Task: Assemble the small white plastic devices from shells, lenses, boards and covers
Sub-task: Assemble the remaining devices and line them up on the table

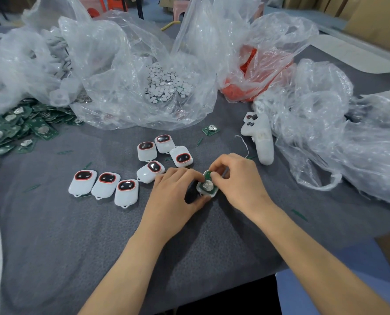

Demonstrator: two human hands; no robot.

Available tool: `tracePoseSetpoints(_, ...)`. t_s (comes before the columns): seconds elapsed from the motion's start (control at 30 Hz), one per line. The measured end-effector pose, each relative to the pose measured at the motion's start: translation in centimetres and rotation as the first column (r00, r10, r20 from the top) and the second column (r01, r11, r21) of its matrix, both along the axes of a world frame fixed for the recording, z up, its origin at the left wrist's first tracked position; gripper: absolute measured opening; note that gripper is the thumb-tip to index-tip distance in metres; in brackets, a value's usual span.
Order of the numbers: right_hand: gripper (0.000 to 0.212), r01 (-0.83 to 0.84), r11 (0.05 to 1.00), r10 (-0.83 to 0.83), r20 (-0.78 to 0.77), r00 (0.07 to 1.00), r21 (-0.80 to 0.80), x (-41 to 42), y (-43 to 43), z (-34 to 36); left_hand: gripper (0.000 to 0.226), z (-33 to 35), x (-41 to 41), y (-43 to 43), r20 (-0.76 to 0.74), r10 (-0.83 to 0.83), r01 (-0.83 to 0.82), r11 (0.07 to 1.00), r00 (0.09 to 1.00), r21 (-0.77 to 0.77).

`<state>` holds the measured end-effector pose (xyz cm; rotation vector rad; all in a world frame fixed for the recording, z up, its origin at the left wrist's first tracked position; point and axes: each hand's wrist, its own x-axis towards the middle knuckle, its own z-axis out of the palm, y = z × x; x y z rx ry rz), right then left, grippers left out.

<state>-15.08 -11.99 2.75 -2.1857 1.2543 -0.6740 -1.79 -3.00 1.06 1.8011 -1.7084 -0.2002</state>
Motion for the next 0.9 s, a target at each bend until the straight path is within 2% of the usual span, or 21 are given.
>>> tracePoseSetpoints(0.17,0.012,0.01,1.0,-0.01,0.022,1.0,0.007,0.0,-0.1,0.2,0.028,0.1,0.0,0.0,-0.013,0.006,-0.006,1.0,1.0,0.001)
tracePoseSetpoints(0.3,0.01,0.008,0.997,-0.014,0.076,0.997,0.081,-0.1,-0.4,0.6,0.028,0.0,0.0,0.0,-0.015,0.007,-0.007,1.0,1.0,-0.002)
tracePoseSetpoints(0.47,0.011,-0.028,0.995,0.025,0.043,0.999,0.091,0.0,-0.7,0.8,0.029,-0.1,0.0,-0.1,-0.011,0.007,-0.007,1.0,1.0,-0.005)
tracePoseSetpoints(0.77,0.01,-0.043,0.999,0.043,0.006,0.999,0.02,-0.2,-0.6,0.2,0.029,-0.1,-0.1,-0.1,-0.006,0.009,-0.009,1.0,1.0,-0.013)
tracePoseSetpoints(0.9,0.009,-0.037,0.999,0.037,0.055,0.998,-0.011,-0.1,-0.2,-0.4,0.027,-0.1,-0.1,-0.1,-0.011,0.011,-0.011,1.0,1.0,-0.023)
